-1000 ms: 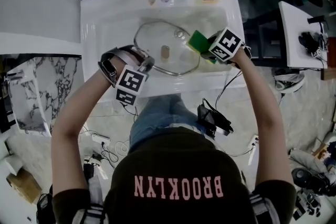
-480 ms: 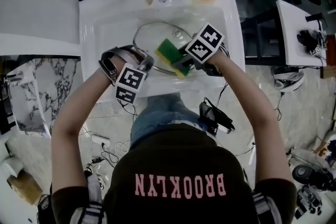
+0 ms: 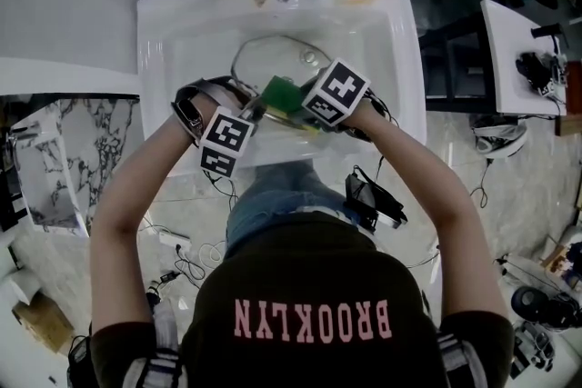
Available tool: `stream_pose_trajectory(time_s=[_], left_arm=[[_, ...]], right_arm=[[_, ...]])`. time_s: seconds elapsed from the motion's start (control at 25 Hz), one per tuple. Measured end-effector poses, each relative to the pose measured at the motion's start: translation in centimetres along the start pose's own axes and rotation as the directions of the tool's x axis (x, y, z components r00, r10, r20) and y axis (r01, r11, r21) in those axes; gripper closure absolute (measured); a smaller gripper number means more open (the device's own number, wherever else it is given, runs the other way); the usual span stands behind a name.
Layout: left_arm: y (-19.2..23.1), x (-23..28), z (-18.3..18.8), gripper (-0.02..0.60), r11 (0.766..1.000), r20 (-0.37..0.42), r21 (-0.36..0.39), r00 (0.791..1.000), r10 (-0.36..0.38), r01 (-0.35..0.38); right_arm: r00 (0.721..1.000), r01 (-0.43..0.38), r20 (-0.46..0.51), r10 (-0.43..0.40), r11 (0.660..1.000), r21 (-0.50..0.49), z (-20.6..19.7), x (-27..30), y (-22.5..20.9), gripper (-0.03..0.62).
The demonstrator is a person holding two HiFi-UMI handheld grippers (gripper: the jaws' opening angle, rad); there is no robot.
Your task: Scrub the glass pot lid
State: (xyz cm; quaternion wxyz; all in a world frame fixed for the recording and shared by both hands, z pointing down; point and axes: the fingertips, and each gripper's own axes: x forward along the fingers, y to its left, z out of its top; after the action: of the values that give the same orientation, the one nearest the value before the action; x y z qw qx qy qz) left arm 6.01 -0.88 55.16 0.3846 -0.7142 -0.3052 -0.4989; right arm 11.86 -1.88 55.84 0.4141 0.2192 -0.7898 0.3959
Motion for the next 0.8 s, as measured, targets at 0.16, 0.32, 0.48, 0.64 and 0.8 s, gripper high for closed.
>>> stream_pose_trajectory(time_s=[0.16, 0.32, 0.48, 0.64, 0.8], left_arm=[[0.0, 0.0, 0.1, 0.531, 1.0, 0.005, 0.0, 1.0, -0.005, 0.005], [0.0, 0.0, 0.1, 0.531, 1.0, 0.011, 0.0, 1.0, -0.01, 0.01], [0.0, -0.1, 0.1, 0.531, 1.0, 0.015, -0.002, 1.0, -0.01, 0.01], [0.1, -0.1, 0.2, 0.531, 1.0, 0.024, -0.001, 1.0, -0.013, 0.013], [0.1, -0.2, 0.2, 0.531, 1.0, 0.032, -0.001, 0.999, -0.015, 0.015]], right_arm=[[0.997, -0.03, -0.067, 0.027, 0.999, -0.045, -0.5, 0.3, -0.4, 0.321], [0.98, -0.093, -0.182, 0.079, 0.993, -0.071, -1.6, 0.7, -1.3, 0.322], [0.958, -0.162, -0.249, 0.142, 0.985, -0.059, -2.4, 1.1, -2.2, 0.322], [0.939, -0.187, -0.3, 0.168, 0.982, -0.037, -3.2, 1.4, -3.4, 0.322], [0.927, -0.182, -0.334, 0.171, 0.983, 0.0, -3.9, 1.9, -4.9, 0.322]])
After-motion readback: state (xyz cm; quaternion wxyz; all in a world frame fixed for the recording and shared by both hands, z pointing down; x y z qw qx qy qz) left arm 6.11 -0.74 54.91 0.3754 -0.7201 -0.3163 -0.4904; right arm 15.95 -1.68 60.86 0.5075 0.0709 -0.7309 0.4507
